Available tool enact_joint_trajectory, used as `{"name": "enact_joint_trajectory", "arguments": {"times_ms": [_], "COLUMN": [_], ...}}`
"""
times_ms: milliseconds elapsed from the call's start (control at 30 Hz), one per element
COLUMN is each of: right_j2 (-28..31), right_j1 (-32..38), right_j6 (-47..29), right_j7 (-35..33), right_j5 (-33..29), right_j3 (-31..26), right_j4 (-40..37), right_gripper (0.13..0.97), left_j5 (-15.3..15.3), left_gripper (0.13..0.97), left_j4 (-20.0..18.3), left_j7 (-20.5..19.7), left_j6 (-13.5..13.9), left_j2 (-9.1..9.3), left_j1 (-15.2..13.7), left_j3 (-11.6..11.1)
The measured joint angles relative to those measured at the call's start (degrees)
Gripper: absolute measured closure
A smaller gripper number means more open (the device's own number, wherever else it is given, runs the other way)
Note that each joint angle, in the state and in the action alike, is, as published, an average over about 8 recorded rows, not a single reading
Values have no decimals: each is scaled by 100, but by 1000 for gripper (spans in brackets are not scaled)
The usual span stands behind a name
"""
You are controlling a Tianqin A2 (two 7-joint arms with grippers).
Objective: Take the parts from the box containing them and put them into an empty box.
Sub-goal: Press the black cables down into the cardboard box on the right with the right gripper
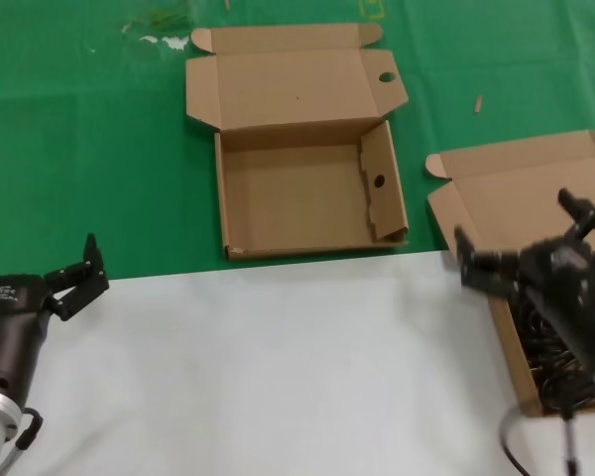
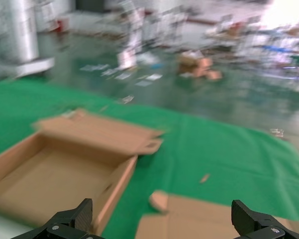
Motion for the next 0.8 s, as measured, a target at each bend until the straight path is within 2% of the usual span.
{"name": "enact_joint_trajectory", "arguments": {"times_ms": [100, 233, 433, 600, 800], "right_j2": [642, 1415, 2359, 2884, 3207], "right_j1": [-292, -714, -1215, -1380, -1040], "right_j6": [-148, -526, -1289, -1843, -2253], "right_j7": [114, 152, -346, -1103, -1730], "right_j5": [94, 61, -207, -535, -1000], "right_j3": [0, 287, 944, 1278, 1134], "right_j4": [160, 196, -162, -574, -1042], "right_gripper": [129, 129, 129, 129, 129], "left_j5": [0, 0, 0, 0, 1], "left_gripper": [132, 132, 132, 132, 132], "left_j4": [0, 0, 0, 0, 0], "left_j7": [0, 0, 0, 0, -1], "left_j6": [0, 0, 0, 0, 0], "left_j2": [0, 0, 0, 0, 0], "left_j1": [0, 0, 0, 0, 0], "left_j3": [0, 0, 0, 0, 0]}}
